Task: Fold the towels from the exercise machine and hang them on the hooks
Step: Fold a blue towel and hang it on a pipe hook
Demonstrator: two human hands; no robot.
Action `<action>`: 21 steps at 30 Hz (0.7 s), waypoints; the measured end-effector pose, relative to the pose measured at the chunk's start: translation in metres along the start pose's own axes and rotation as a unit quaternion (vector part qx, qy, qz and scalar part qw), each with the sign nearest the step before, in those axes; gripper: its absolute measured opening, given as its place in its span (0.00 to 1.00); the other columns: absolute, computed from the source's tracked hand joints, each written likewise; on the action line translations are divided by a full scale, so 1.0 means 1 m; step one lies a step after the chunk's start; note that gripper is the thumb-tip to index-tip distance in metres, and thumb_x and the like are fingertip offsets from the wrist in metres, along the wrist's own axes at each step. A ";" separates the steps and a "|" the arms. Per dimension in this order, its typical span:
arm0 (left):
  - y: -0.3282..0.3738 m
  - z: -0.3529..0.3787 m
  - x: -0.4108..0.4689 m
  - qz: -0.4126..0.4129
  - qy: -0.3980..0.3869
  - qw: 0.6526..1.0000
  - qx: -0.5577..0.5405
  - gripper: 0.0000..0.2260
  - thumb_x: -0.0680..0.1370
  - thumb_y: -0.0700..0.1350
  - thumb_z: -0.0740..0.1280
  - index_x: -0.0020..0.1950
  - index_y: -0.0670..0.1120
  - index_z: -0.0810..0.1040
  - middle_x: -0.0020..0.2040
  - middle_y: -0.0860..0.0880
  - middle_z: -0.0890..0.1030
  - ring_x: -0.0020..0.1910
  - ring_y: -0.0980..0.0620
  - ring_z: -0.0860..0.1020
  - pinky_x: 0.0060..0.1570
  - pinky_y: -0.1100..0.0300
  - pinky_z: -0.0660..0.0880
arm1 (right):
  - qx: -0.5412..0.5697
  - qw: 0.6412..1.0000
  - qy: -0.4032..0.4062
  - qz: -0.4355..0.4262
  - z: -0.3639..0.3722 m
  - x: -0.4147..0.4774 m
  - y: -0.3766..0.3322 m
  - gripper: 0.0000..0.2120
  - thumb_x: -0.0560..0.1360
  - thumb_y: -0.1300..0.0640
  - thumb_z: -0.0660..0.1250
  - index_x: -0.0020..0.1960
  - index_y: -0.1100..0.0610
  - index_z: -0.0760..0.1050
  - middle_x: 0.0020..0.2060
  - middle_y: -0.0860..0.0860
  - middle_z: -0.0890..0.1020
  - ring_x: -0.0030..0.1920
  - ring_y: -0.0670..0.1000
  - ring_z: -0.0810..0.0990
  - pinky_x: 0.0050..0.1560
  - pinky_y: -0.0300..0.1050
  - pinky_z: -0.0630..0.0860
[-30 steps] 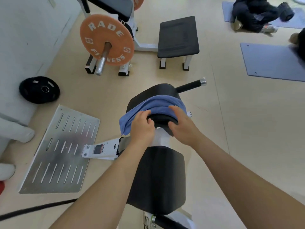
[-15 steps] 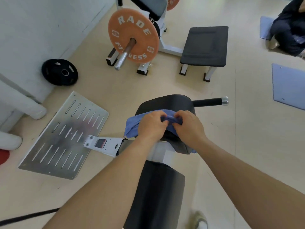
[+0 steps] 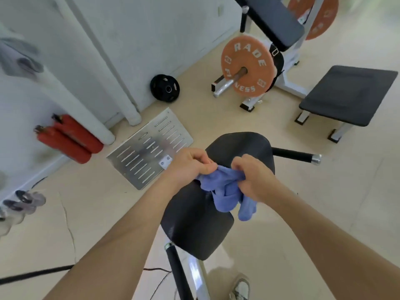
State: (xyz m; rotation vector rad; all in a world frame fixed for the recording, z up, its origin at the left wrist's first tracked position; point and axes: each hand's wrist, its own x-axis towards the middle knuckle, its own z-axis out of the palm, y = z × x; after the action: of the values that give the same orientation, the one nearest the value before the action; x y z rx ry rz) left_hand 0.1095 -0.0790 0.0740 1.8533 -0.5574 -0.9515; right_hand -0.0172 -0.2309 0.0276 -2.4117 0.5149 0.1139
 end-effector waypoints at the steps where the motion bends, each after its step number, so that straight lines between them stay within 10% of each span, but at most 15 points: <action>1: 0.006 -0.005 -0.015 -0.006 0.005 0.999 -0.034 0.09 0.73 0.34 0.70 0.34 0.41 0.75 0.35 0.46 0.79 0.35 0.52 0.77 0.38 0.59 0.75 | 0.058 0.996 -0.073 -0.007 -0.009 -0.005 -0.009 0.09 0.67 0.66 0.66 0.39 0.54 0.69 0.35 0.50 0.71 0.35 0.50 0.70 0.37 0.46 0.70; 5: 0.029 -0.009 -0.059 0.013 0.018 0.999 -0.039 0.09 0.78 0.40 0.66 0.38 0.45 0.72 0.32 0.43 0.73 0.27 0.50 0.70 0.26 0.63 0.68 | 0.373 0.871 -0.319 -0.037 -0.039 -0.027 -0.048 0.10 0.72 0.64 0.69 0.52 0.65 0.75 0.42 0.56 0.80 0.42 0.50 0.80 0.43 0.41 0.77; 9: 0.040 -0.019 -0.107 0.043 0.069 0.995 0.056 0.08 0.78 0.45 0.66 0.42 0.45 0.73 0.30 0.43 0.71 0.25 0.51 0.66 0.21 0.67 0.63 | 0.530 0.803 -0.270 -0.039 -0.050 -0.046 -0.083 0.16 0.71 0.63 0.69 0.57 0.67 0.76 0.48 0.59 0.82 0.48 0.53 0.82 0.52 0.44 0.79; 11: 0.039 -0.031 -0.133 0.049 0.073 0.993 0.084 0.09 0.77 0.46 0.68 0.41 0.44 0.74 0.30 0.44 0.72 0.28 0.51 0.67 0.26 0.64 0.63 | 0.493 0.832 -0.252 -0.042 -0.053 -0.056 -0.095 0.05 0.69 0.66 0.71 0.44 0.61 0.77 0.39 0.55 0.82 0.39 0.50 0.81 0.42 0.40 0.79; 16: 0.018 -0.052 -0.190 -0.002 0.013 0.999 0.036 0.13 0.71 0.53 0.74 0.41 0.44 0.79 0.38 0.42 0.80 0.37 0.50 0.76 0.41 0.56 0.72 | 0.143 0.973 -0.177 -0.045 -0.060 -0.080 -0.111 0.16 0.69 0.64 0.74 0.33 0.54 0.67 0.25 0.45 0.68 0.26 0.41 0.65 0.30 0.35 0.63; 21: 0.002 -0.034 -0.215 -0.059 -0.036 0.997 0.040 0.11 0.71 0.47 0.75 0.47 0.43 0.79 0.43 0.42 0.84 0.41 0.48 0.81 0.45 0.53 0.78 | -0.090 0.991 -0.085 -0.054 -0.058 -0.085 -0.104 0.09 0.71 0.57 0.70 0.35 0.52 0.72 0.33 0.48 0.77 0.36 0.49 0.73 0.38 0.44 0.69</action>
State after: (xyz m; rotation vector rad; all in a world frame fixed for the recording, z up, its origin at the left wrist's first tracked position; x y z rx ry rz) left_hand 0.0093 0.0921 0.1646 1.9479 -0.5411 -1.0925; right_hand -0.0579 -0.1658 0.1522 -2.5693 0.3074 0.3282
